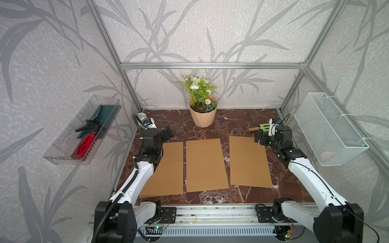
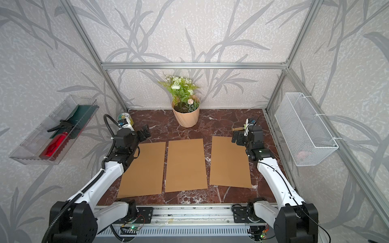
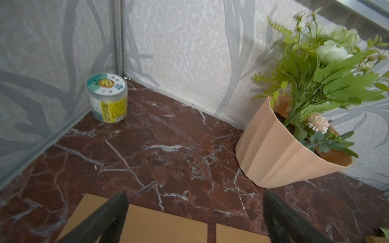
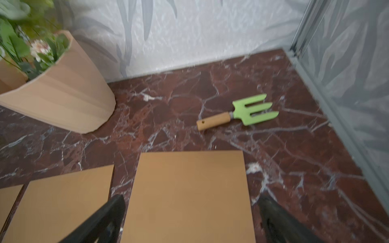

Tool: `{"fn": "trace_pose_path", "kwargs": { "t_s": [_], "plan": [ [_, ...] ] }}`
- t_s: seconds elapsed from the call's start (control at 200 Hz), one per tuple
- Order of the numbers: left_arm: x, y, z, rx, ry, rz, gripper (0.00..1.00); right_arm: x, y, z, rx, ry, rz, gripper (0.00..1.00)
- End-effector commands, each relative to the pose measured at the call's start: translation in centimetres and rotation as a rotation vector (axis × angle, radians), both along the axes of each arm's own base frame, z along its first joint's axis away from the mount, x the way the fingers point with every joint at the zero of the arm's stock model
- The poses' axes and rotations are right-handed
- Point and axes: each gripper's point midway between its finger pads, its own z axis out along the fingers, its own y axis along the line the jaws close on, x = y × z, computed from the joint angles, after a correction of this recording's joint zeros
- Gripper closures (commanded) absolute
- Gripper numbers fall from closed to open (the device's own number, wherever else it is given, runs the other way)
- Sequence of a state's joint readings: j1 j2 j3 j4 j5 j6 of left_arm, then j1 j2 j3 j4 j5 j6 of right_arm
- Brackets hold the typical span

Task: Open the file bag
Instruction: Pick up the file bag from the center of the board.

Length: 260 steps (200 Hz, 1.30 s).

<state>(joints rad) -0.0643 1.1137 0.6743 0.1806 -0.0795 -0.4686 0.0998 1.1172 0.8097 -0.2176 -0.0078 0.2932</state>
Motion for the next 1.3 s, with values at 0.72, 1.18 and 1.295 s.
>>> {"fn": "trace_pose_path", "kwargs": {
  "t_s": [0.72, 1.18, 1.295],
  "plan": [
    [-4.7, -10.1, -9.0, 0.045, 0.529, -0.306, 0.01, -18.3, 14.5, -9.2, 0.179, 0.535, 0.087, 0.03],
    [-3.9, -11.8, -10.8, 0.019, 0.550, -0.363, 0.47, -22.5, 18.8, -13.0, 0.291, 0.546, 0.006, 0.15],
    [-3.5, -12.5, -11.6, 0.004, 0.563, -0.385, 0.56, -23.1, 19.3, -14.3, 0.337, 0.555, -0.015, 0.18]
  ]
}}
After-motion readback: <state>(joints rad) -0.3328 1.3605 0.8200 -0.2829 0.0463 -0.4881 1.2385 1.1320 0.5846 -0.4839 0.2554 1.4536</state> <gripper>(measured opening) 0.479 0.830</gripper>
